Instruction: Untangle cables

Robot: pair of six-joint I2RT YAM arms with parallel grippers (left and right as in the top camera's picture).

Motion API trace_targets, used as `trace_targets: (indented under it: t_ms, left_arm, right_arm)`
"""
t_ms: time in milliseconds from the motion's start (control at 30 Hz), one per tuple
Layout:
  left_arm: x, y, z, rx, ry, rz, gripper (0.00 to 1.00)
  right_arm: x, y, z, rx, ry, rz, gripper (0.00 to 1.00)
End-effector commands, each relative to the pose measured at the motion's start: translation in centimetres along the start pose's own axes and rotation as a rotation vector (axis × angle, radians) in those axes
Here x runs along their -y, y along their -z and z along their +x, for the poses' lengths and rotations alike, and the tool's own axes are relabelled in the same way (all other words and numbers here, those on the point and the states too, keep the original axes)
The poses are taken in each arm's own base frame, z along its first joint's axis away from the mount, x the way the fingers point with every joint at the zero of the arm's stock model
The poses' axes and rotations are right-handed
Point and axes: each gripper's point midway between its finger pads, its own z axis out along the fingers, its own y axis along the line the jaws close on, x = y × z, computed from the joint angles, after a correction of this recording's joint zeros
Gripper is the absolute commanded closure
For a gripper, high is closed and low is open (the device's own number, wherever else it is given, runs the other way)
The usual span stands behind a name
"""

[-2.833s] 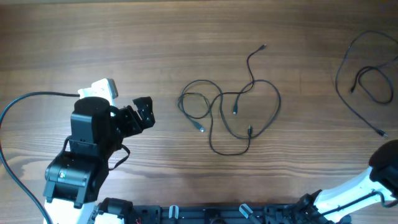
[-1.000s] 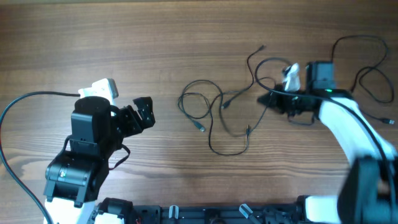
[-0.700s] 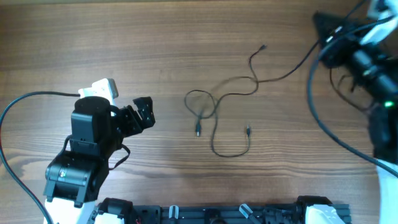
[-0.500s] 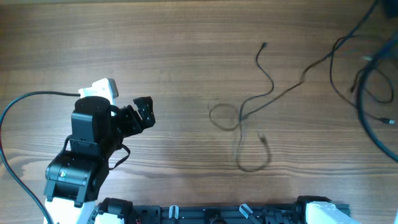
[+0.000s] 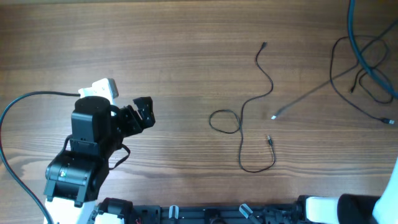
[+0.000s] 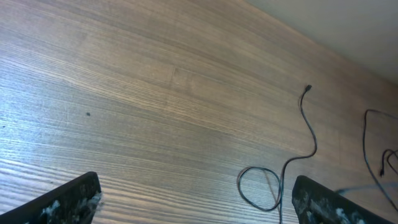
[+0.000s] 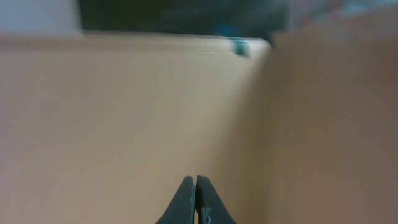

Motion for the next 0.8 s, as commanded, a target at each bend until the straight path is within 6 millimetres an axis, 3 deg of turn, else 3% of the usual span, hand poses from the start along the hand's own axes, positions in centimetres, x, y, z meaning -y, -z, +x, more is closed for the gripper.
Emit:
trace_targets:
  t_ms: [0, 67, 167, 267, 367, 433, 467, 500, 533, 667, 733, 767]
  left_arm:
    - [0.4, 0.1, 0.0, -0.001, -0.018, 0.016, 0.0]
    - [0.4, 0.1, 0.0, -0.001, -0.018, 0.016, 0.0]
    - [0.4, 0.1, 0.0, -0.001, -0.018, 0.016, 0.0]
    - [0.4, 0.1, 0.0, -0.001, -0.018, 0.016, 0.0]
    - [0.3, 0.1, 0.0, -0.001, -0.018, 0.016, 0.0]
    - [0.4, 0.1, 0.0, -0.001, -0.018, 0.016, 0.0]
    - [0.4, 0.1, 0.0, -0.001, -0.018, 0.016, 0.0]
    - [0.3, 0.1, 0.0, -0.001, -0.018, 0.016, 0.0]
    - [0.4, 0.1, 0.0, -0.001, -0.018, 0.016, 0.0]
    - [0.3, 0.1, 0.0, -0.001, -0.018, 0.016, 0.0]
    - [0.4, 0.1, 0.0, -0.001, -0.018, 0.016, 0.0]
    - [0.4, 0.1, 0.0, -0.001, -0.018, 0.016, 0.0]
  right_arm:
    - [7.1, -2.7, 4.2, -0.109, 0.051, 0.258, 0.96]
    - [11.5, -3.3, 5.7, -0.14, 0.014, 0.367, 0.96]
    - [17.2, -2.8, 5.5, -0.127, -0.049, 0.443, 0.96]
    - [19.2, -2.5, 6.7, -0.17, -0.134, 0.417, 0.96]
    - [18.7, -3.4, 11.3, -0.322, -0.146, 0.355, 0.96]
    - [18.9, -4.0, 15.3, -0.446, -0.147, 0.36, 0.96]
    - [19.1, -4.3, 19.0, -0.551, -0.159, 0.376, 0.96]
    - [19.2, -4.4, 21.2, -0.611, -0.177, 0.387, 0.96]
    - [18.9, -4.5, 25.1, -0.727, -0.206, 0.374, 0.96]
    - [17.3, -3.8, 34.6, -1.017, -0.267, 0.304, 0.94]
    - [16.8, -2.9, 38.3, -1.141, -0.292, 0.288, 0.52]
    - [16.5, -2.5, 39.8, -1.19, -0.306, 0.278, 0.37]
